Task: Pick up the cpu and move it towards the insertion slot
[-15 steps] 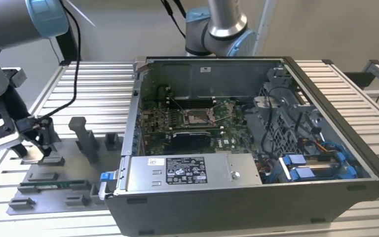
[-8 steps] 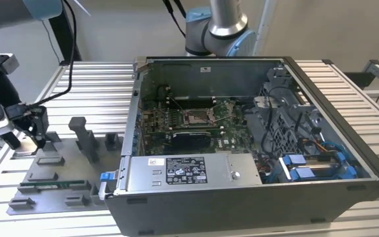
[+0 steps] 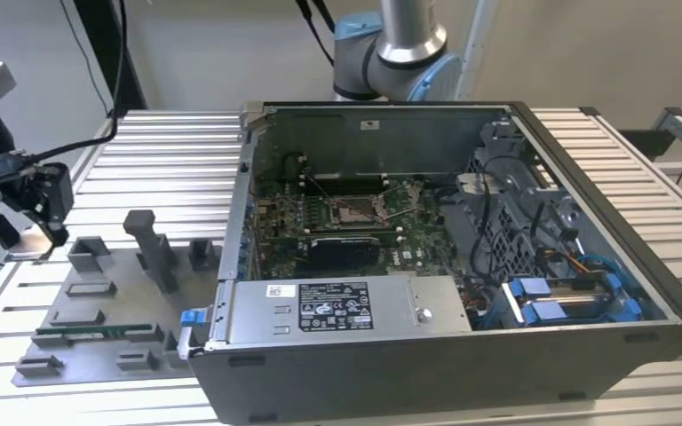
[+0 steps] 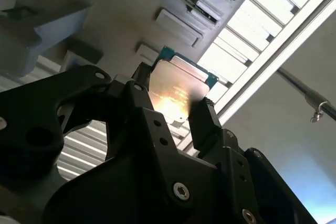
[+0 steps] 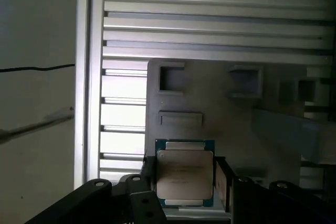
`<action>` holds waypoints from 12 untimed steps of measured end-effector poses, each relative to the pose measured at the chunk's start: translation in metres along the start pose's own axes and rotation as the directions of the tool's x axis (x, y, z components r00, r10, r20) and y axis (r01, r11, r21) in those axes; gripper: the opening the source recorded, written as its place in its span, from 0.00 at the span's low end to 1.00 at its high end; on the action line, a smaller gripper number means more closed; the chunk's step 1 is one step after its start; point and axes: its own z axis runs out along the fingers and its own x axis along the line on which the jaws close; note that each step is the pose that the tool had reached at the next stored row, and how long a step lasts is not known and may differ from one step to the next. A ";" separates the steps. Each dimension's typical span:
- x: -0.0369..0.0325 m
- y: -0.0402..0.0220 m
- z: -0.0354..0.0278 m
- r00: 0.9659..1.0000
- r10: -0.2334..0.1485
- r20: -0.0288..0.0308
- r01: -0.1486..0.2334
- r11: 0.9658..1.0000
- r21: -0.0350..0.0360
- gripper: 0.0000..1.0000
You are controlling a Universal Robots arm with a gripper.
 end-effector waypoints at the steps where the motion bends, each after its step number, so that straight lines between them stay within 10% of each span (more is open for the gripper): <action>1: 0.0000 0.0001 -0.0045 1.000 0.000 0.000 0.000 1.000 0.000 0.00; 12: -0.0005 0.0011 -0.0544 1.000 0.000 0.000 0.000 1.000 0.000 0.00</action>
